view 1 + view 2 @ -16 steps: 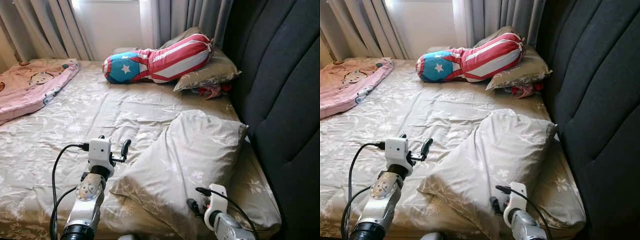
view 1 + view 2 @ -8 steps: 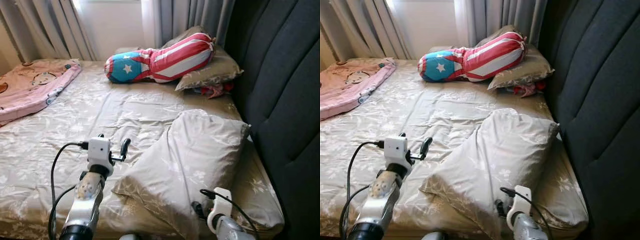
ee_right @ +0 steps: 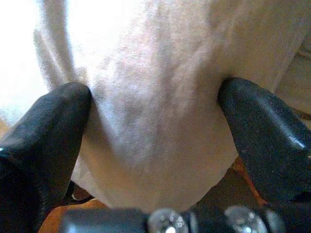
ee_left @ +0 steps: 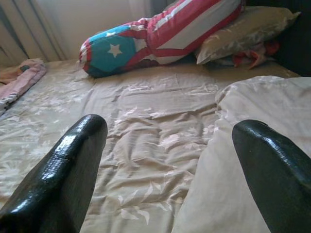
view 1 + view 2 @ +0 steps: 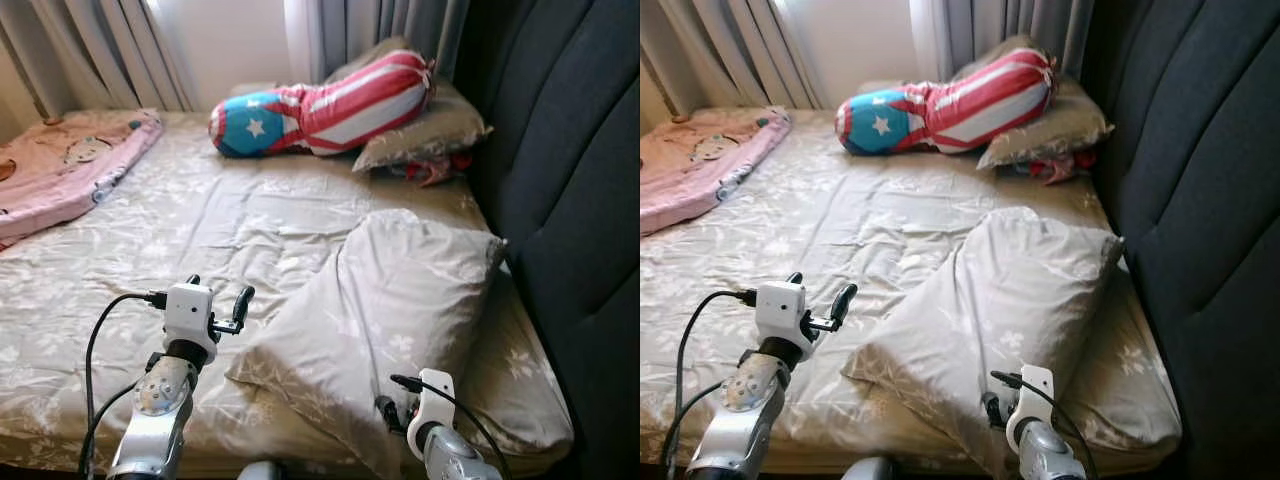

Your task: Clean up the room

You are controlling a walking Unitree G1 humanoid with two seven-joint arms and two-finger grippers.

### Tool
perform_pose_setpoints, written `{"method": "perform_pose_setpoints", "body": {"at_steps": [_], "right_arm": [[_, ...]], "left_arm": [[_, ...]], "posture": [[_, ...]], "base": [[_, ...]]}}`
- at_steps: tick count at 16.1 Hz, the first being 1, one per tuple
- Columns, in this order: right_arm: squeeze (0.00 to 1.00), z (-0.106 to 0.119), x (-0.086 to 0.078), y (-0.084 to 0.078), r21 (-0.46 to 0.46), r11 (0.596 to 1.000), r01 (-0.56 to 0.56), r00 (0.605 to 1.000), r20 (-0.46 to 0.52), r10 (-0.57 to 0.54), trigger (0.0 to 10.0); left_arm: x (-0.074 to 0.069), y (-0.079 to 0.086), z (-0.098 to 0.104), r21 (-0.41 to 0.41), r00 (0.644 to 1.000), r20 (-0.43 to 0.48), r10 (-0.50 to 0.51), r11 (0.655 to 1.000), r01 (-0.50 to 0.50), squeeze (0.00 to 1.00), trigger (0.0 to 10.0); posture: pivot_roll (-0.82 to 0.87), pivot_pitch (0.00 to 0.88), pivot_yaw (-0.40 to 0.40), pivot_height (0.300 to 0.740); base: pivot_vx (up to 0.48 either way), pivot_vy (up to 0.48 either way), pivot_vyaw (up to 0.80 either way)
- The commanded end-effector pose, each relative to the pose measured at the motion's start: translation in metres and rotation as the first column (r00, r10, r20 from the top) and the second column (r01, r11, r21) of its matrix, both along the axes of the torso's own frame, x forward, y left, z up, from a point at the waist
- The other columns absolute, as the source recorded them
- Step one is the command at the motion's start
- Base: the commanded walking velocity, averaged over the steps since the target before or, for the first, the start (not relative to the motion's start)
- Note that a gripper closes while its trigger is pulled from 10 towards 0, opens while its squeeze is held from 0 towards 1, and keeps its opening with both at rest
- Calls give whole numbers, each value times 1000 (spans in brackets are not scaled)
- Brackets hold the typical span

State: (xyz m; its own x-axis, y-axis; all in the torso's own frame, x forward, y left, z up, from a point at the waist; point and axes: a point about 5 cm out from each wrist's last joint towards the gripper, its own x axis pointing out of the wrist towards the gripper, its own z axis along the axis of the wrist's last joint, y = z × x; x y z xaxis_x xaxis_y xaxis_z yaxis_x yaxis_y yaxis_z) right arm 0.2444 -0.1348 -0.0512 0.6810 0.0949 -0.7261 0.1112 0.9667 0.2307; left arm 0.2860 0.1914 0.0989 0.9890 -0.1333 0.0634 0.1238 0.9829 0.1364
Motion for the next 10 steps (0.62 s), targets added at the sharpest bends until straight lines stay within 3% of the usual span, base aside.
{"method": "perform_pose_setpoints", "body": {"at_steps": [1,8,10], "right_arm": [[0,0,1,-1,-10,1000,10,1000,0,-10,10000],[0,4,6,10,103,994,23,999,32,-27,10000],[0,3,3,17,125,992,-28,999,36,24,10000]], "left_arm": [[-3,2,3,24,1000,-8,-7,1000,7,0,10000],[-13,3,22,33,1000,12,-8,999,7,0,10000],[-16,7,28,43,1000,14,8,999,-8,0,10000]], "posture": [[57,127,15,669],[94,195,15,669],[103,210,11,669]], "base": [[0,0,0],[0,0,0],[0,0,0]]}}
